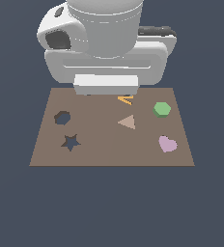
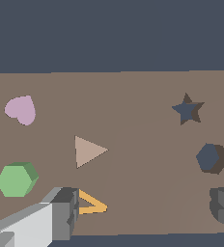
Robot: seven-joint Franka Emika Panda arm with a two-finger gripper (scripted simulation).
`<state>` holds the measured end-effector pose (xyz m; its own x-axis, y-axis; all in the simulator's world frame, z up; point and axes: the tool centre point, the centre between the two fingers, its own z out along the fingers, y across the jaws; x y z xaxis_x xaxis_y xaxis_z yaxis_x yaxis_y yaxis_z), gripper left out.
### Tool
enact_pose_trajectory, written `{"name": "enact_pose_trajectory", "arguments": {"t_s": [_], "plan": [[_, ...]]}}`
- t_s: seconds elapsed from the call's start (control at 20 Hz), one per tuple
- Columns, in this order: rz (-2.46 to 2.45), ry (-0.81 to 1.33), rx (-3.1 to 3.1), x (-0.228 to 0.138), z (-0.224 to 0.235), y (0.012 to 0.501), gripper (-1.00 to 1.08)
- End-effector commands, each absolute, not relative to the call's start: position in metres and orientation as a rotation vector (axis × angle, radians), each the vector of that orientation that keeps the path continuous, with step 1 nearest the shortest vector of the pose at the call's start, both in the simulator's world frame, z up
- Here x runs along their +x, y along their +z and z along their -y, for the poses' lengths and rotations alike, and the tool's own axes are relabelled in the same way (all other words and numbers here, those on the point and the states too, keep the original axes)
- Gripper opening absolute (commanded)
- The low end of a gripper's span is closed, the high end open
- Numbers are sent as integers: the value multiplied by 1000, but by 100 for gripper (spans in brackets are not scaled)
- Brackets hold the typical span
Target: Insert a designated object into the corresponding slot on a board.
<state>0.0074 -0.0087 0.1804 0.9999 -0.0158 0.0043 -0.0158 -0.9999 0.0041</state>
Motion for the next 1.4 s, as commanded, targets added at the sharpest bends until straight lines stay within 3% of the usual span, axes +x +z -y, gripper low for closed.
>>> {"name": "enact_pose_trajectory", "arguments": {"t_s": [0.0, 0.7, 1.35], "plan": [[25, 7, 3137, 7, 9, 180, 100], [160, 6, 3134, -8, -19, 159, 100], [501, 3, 3099, -36, -97, 103, 100]]}}
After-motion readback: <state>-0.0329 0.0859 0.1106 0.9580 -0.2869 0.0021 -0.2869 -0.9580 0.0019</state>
